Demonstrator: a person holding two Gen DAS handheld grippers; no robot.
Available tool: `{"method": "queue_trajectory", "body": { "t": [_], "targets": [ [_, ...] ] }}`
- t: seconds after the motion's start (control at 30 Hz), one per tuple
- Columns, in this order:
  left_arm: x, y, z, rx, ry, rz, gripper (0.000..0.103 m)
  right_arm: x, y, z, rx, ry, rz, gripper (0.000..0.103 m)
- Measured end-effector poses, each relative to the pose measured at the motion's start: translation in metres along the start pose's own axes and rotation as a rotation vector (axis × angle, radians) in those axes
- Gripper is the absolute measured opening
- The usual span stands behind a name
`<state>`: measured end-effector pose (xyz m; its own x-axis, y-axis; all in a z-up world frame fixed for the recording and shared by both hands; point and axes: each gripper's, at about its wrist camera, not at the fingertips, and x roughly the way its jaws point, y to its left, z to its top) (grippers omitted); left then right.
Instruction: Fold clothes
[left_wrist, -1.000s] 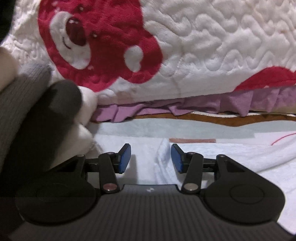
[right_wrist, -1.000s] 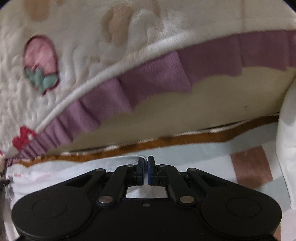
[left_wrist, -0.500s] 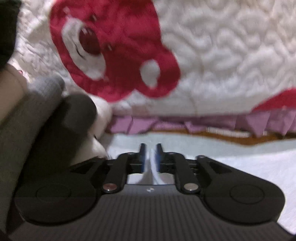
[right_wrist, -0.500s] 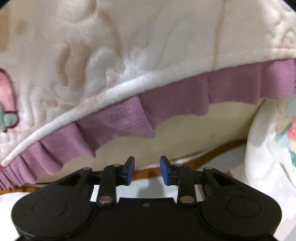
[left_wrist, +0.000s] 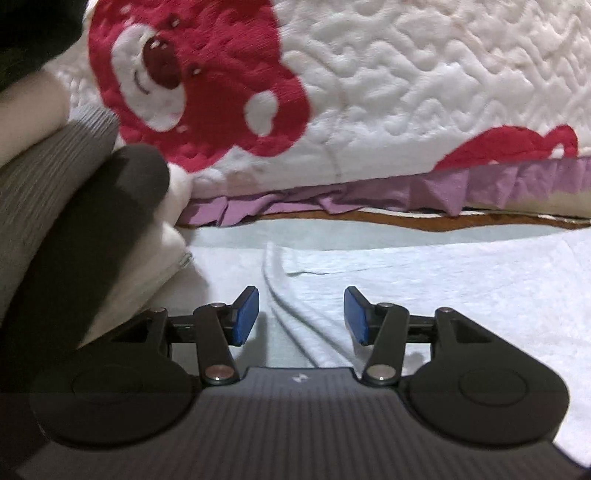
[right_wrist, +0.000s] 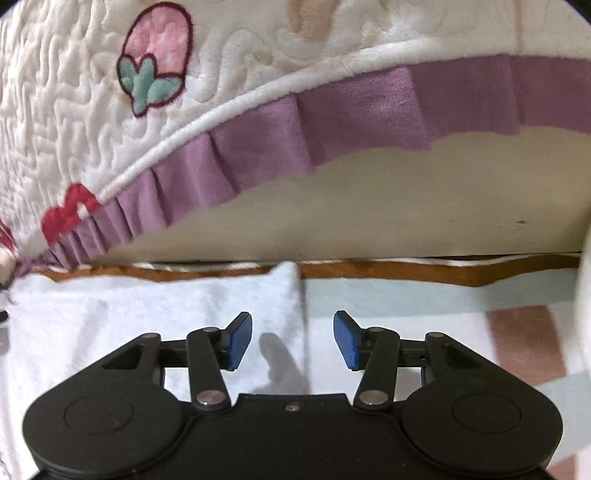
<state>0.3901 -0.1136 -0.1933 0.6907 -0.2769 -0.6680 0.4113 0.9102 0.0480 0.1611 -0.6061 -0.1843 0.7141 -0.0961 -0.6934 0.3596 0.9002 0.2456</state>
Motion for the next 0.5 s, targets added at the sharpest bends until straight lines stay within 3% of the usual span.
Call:
{"method": "queue_trajectory", "body": {
  "t": [0.03, 0.07, 0.23, 0.3, 0.33, 0.37, 0.43, 0.5],
  "targets": [
    [-0.001, 0.002, 0.000, -0.006, 0.006, 0.003, 0.050, 0.003, 0.006, 0.001, -0.024, 0.010, 0.008, 0.033],
    [0.000, 0.003, 0.000, -0.011, 0.010, 0.006, 0.050, 0.006, 0.013, 0.002, -0.051, 0.019, 0.012, 0.026],
    [0.000, 0.003, -0.002, -0.001, 0.013, 0.012, 0.050, 0.029, 0.032, 0.003, -0.163, 0.008, -0.159, 0.034],
    [-0.001, 0.003, -0.003, -0.002, 0.015, 0.015, 0.050, 0.036, 0.037, 0.001, -0.181, 0.014, -0.170, 0.034],
    [-0.002, 0.003, -0.003, -0.006, 0.012, 0.015, 0.050, 0.038, 0.040, 0.000, -0.207, 0.015, -0.174, 0.007],
    [-0.002, 0.003, -0.003, -0.010, 0.005, 0.014, 0.050, 0.036, 0.044, -0.001, -0.236, 0.006, -0.178, 0.002],
    [-0.004, 0.005, -0.003, -0.004, -0.015, 0.008, 0.050, 0.015, 0.047, 0.006, -0.244, -0.118, -0.177, 0.002],
    [-0.005, 0.008, -0.001, -0.006, -0.019, 0.010, 0.050, 0.009, 0.037, 0.017, -0.231, -0.117, -0.218, 0.002]
  ]
}}
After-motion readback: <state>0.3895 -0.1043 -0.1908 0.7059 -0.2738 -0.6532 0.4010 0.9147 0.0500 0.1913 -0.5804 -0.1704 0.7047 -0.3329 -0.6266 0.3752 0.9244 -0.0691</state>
